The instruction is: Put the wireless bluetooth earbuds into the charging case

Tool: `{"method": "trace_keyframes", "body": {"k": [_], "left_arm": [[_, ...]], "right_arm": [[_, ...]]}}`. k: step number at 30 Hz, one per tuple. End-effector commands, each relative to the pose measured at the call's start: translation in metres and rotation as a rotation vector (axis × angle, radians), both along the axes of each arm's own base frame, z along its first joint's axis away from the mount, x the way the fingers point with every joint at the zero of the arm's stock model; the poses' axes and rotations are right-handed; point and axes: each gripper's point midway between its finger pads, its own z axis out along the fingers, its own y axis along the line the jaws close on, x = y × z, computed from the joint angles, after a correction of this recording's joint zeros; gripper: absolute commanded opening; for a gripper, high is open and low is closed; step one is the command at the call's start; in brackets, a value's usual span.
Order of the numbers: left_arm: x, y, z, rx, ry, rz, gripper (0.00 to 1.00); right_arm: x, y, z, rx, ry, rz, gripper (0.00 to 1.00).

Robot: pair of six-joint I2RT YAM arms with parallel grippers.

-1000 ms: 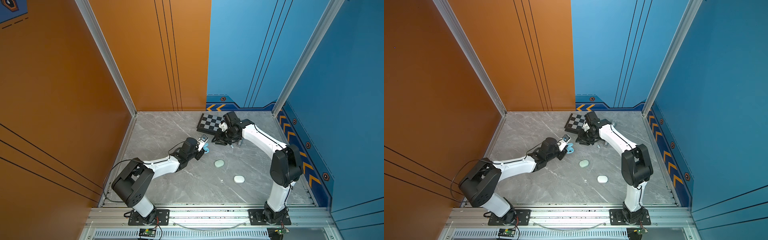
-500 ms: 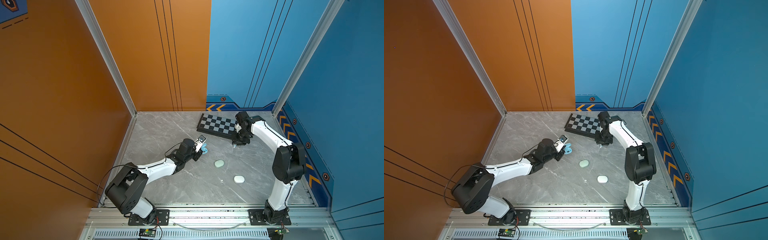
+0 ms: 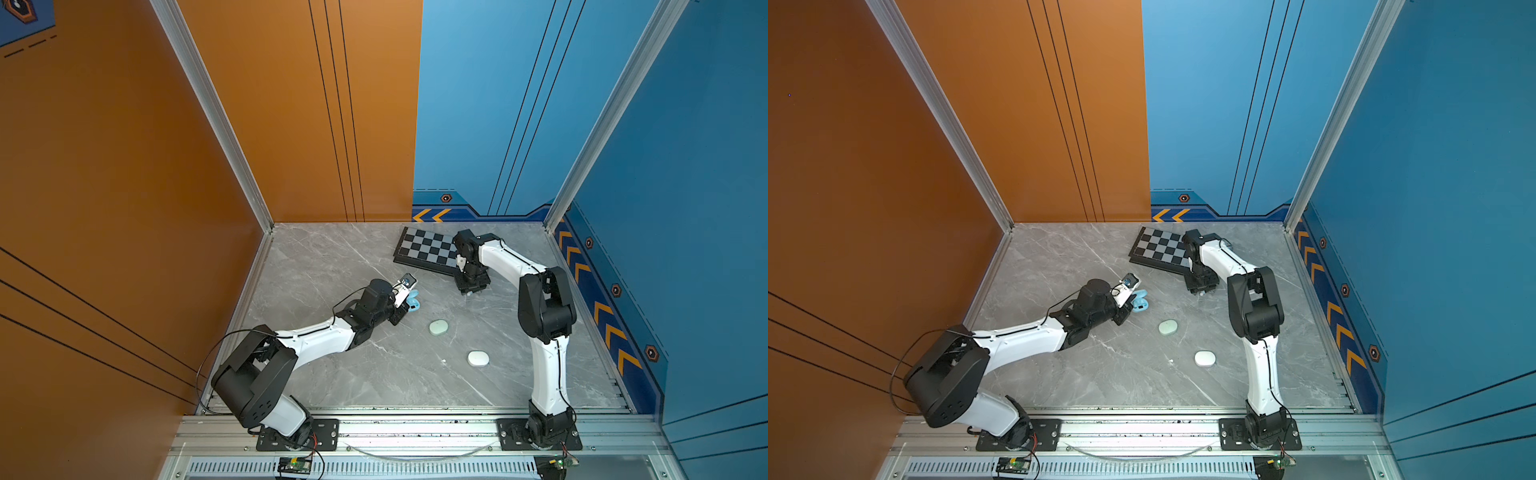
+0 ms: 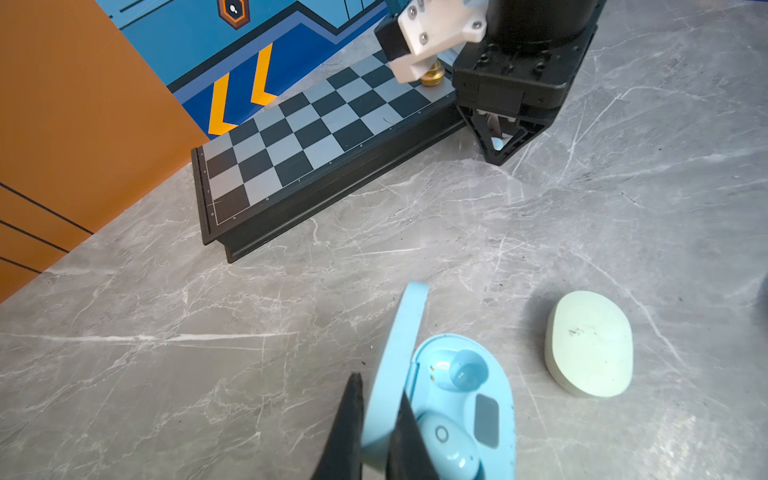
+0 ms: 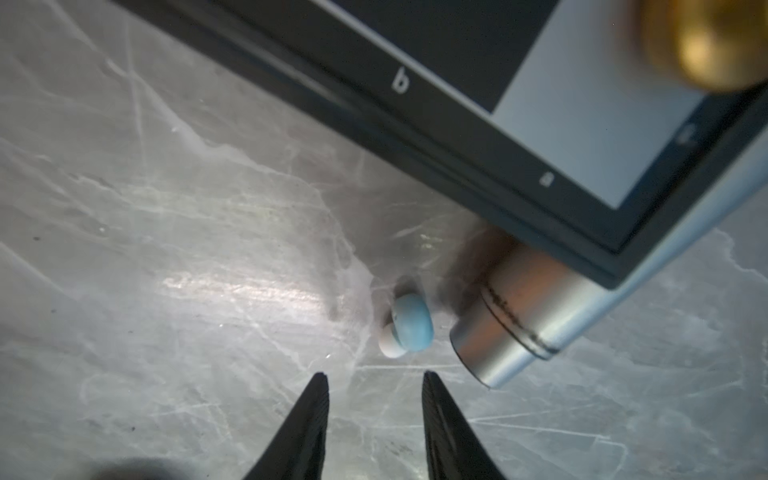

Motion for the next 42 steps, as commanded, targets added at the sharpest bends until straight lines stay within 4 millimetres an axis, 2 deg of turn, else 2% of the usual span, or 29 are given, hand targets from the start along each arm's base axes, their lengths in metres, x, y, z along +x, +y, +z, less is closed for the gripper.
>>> {"method": "trace_keyframes", "body": {"k": [1, 10, 20, 28, 37, 42], "left_arm": [[0.001, -0.012, 0.006, -0.029, 0.008, -0.026, 0.00], [0.005, -0.016, 0.008, -0.030, 0.004, -0.034, 0.00], [0.009, -0.022, 0.013, -0.035, -0.001, -0.042, 0.00], [0.009, -0.027, 0.013, -0.034, 0.002, -0.050, 0.00], [0.007, -0.030, 0.010, -0.026, 0.008, -0.055, 0.00], [0.009, -0.033, 0.005, -0.019, 0.017, -0.057, 0.00]], "right_arm": [[0.007, -0.005, 0.002, -0.052, -0.012, 0.055, 0.40], [0.014, -0.005, -0.012, -0.035, -0.007, 0.044, 0.39], [0.011, -0.008, -0.023, -0.008, 0.015, 0.017, 0.32], [0.013, -0.004, -0.022, 0.018, 0.004, 0.016, 0.26], [0.012, 0.002, -0.021, 0.040, 0.000, 0.014, 0.13], [0.010, 0.012, -0.001, 0.072, -0.041, 0.008, 0.10]]}}
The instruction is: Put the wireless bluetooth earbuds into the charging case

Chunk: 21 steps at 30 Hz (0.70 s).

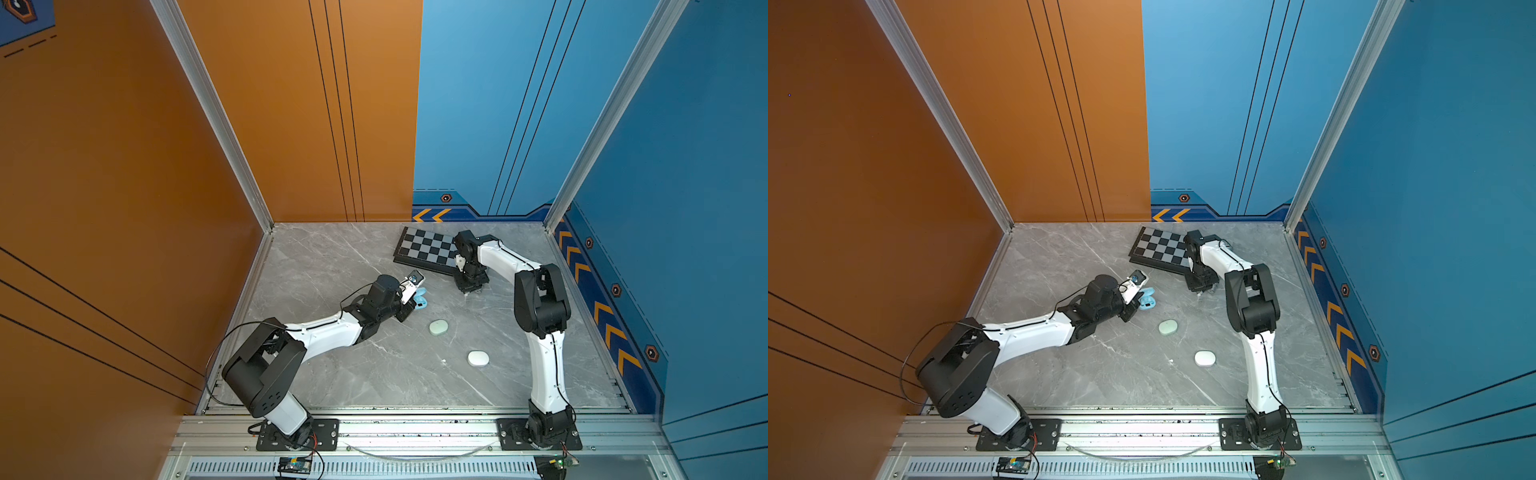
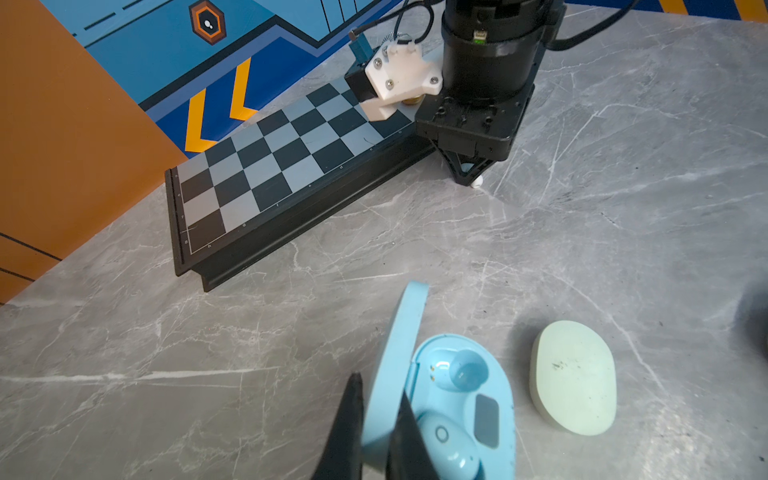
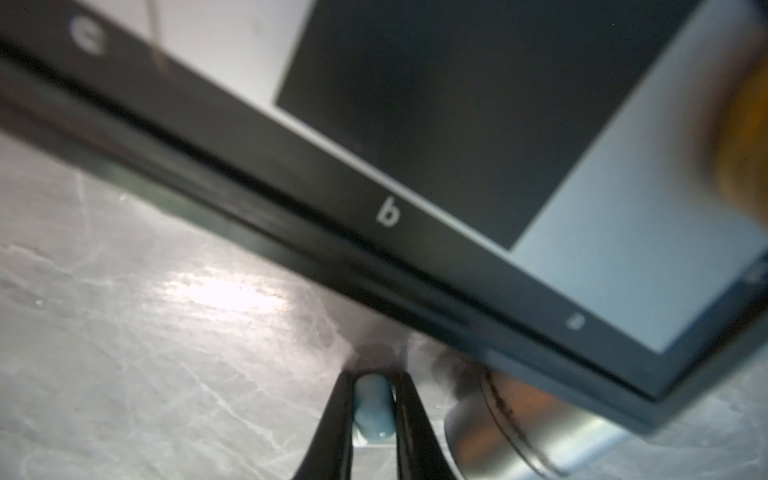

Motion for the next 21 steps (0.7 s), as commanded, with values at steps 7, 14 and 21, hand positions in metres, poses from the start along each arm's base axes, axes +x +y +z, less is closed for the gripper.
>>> {"method": "trace_keyframes", "body": {"k": [7, 14, 21], "left_arm": [[0.009, -0.017, -0.008, 0.014, 0.014, -0.020, 0.00], [0.019, -0.026, -0.003, -0.006, 0.000, -0.016, 0.00], [0.019, -0.031, 0.001, -0.015, -0.010, -0.022, 0.00]], "right_arm": [[-0.019, 0.039, 0.070, 0.163, -0.108, -0.029, 0.09], [-0.049, 0.077, 0.110, 0.360, -0.112, -0.082, 0.10], [-0.067, 0.109, 0.114, 0.491, -0.062, -0.124, 0.10]]}}
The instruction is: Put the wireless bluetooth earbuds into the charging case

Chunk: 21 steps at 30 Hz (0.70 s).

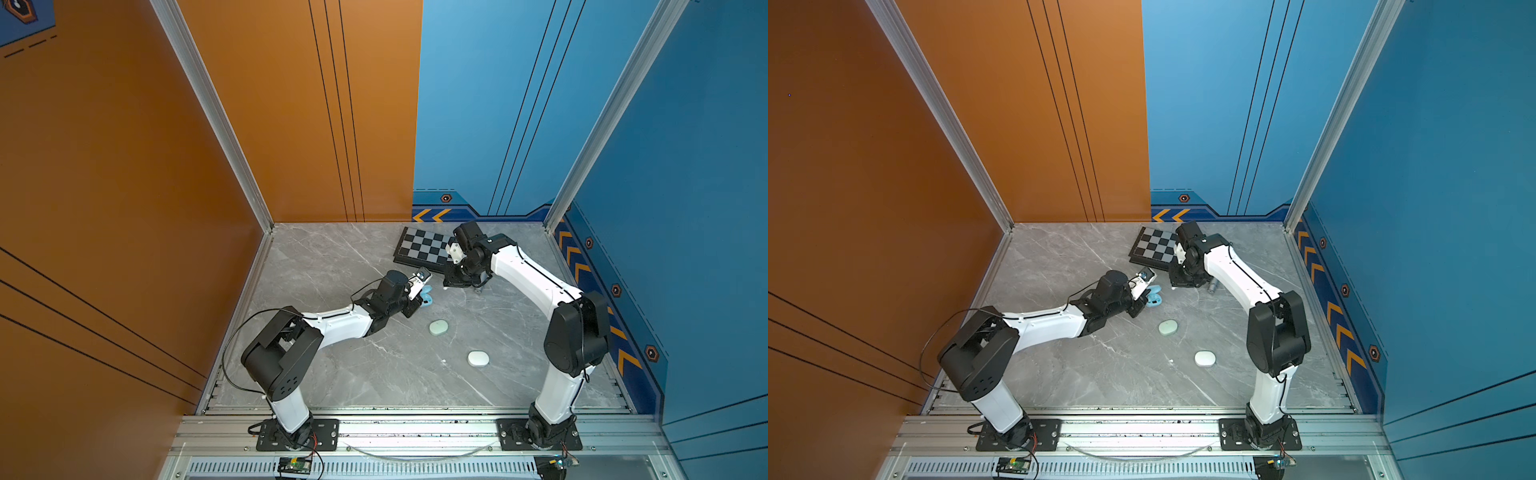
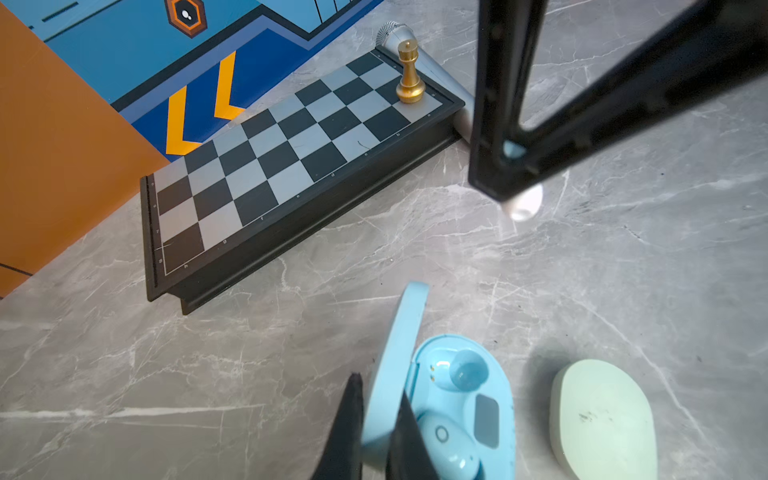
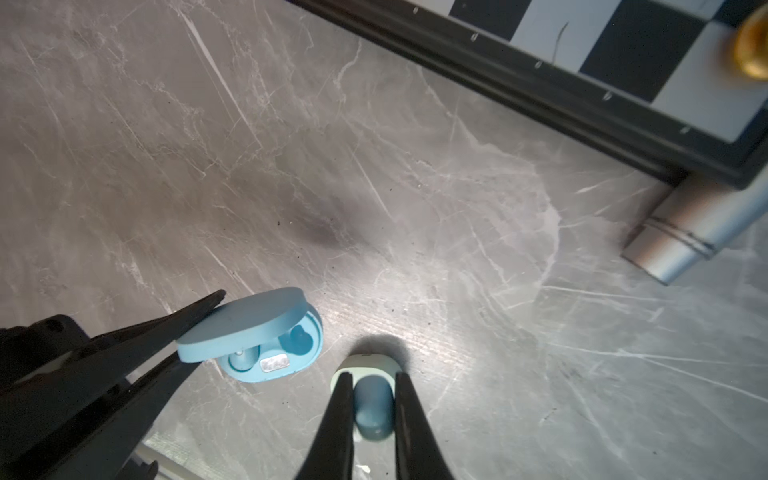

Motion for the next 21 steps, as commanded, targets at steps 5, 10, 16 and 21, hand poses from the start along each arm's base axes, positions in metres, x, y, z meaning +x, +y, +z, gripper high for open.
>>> {"method": "trace_keyframes", "body": {"k": [5, 10, 16, 21], "left_arm": [[0.001, -0.015, 0.015, -0.035, -0.028, -0.018, 0.00], [0.002, -0.017, 0.018, -0.042, -0.033, -0.017, 0.00], [0.003, -0.018, 0.020, -0.047, -0.035, -0.017, 0.00], [0.003, -0.019, 0.024, -0.056, -0.039, -0.019, 0.00]], "right_arm": [[-0.007, 0.032, -0.004, 0.168, 0.078, -0.074, 0.10], [-0.007, 0.039, -0.010, 0.185, 0.093, -0.086, 0.10], [-0.010, 0.037, -0.018, 0.160, 0.102, -0.087, 0.10], [-0.012, 0.036, -0.025, 0.148, 0.112, -0.089, 0.10]]}}
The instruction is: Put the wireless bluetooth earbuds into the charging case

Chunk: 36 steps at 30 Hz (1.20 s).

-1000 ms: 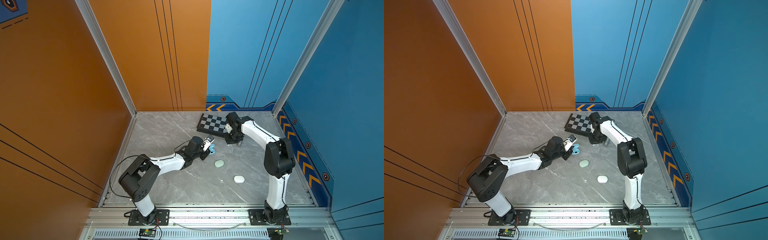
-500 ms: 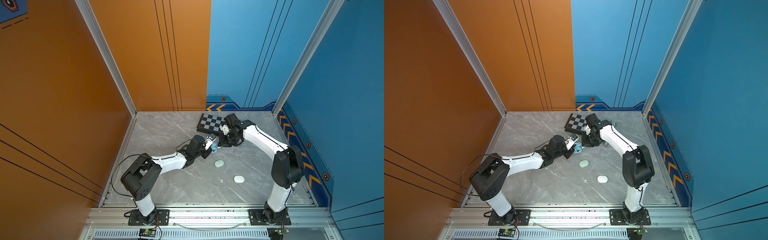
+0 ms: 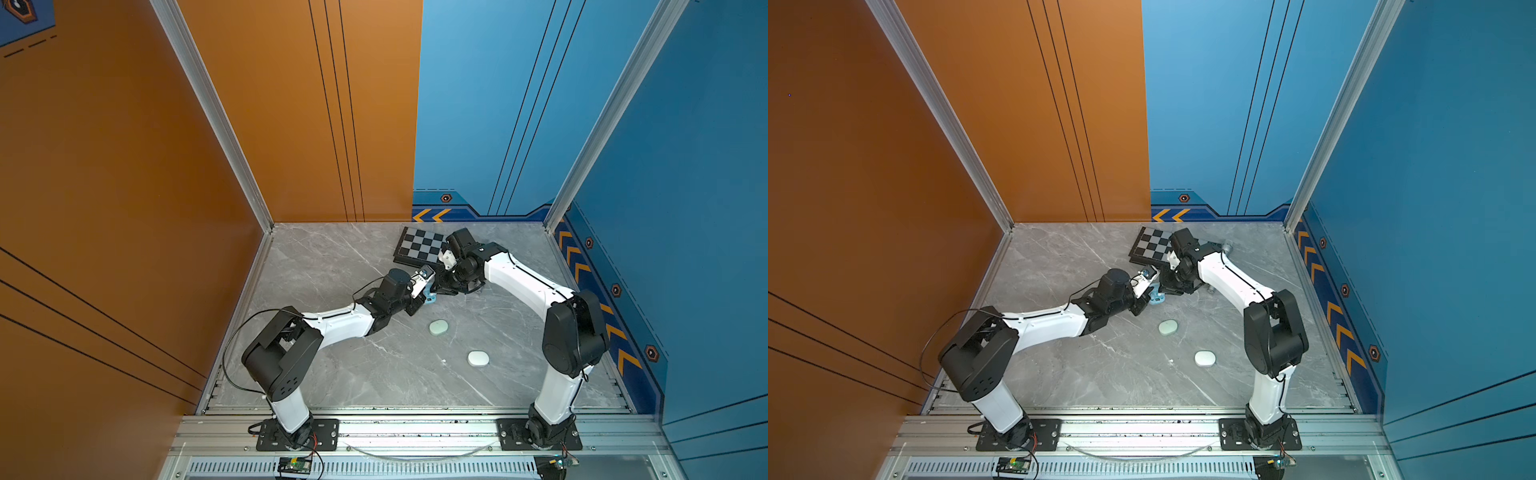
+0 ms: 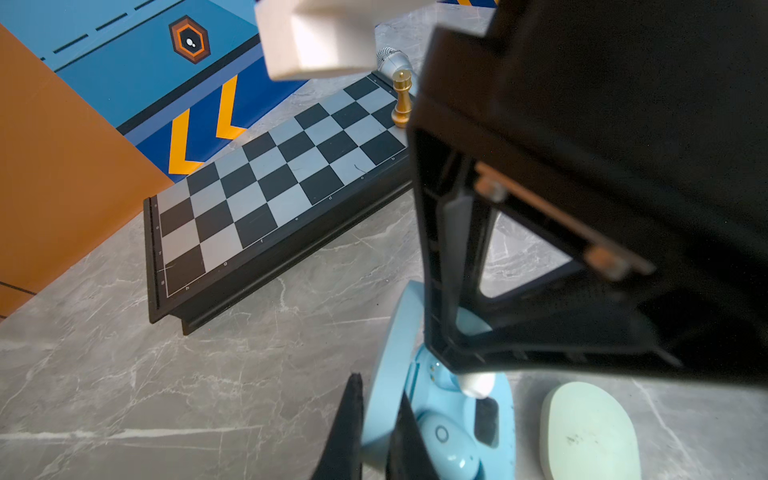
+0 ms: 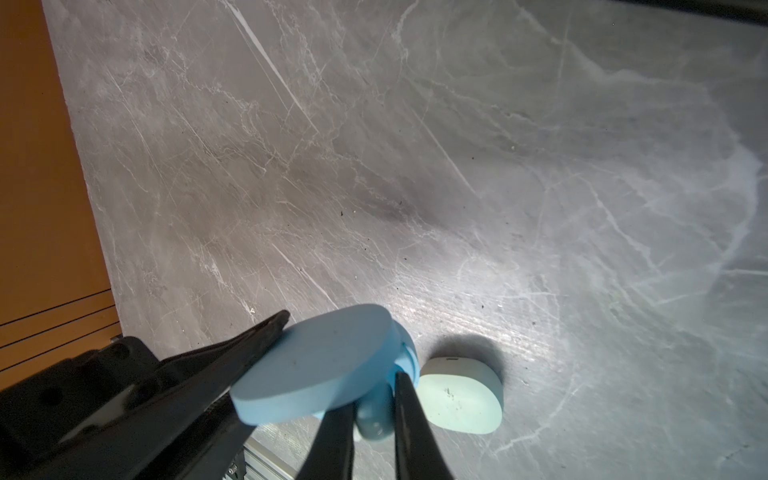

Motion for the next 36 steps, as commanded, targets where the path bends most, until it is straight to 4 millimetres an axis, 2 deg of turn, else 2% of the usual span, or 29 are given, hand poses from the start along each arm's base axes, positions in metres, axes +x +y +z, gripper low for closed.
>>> {"method": "trace_keyframes", "body": {"k": [1, 19, 29, 36], "left_arm": [[0.002, -0.011, 0.013, -0.038, -0.020, -0.010, 0.00], [0.002, -0.011, 0.015, -0.038, -0.026, -0.014, 0.00], [0.003, -0.011, 0.014, -0.037, -0.023, -0.014, 0.00], [0.003, -0.012, 0.013, -0.036, -0.021, -0.015, 0.00]], "right_arm": [[-0.002, 0.002, -0.015, -0.013, 0.027, -0.003, 0.11], [-0.001, -0.005, -0.027, -0.045, 0.037, -0.004, 0.11], [0.000, 0.001, -0.017, -0.025, 0.015, 0.003, 0.28], [0.004, 0.006, -0.005, 0.004, -0.012, 0.001, 0.31]]}}
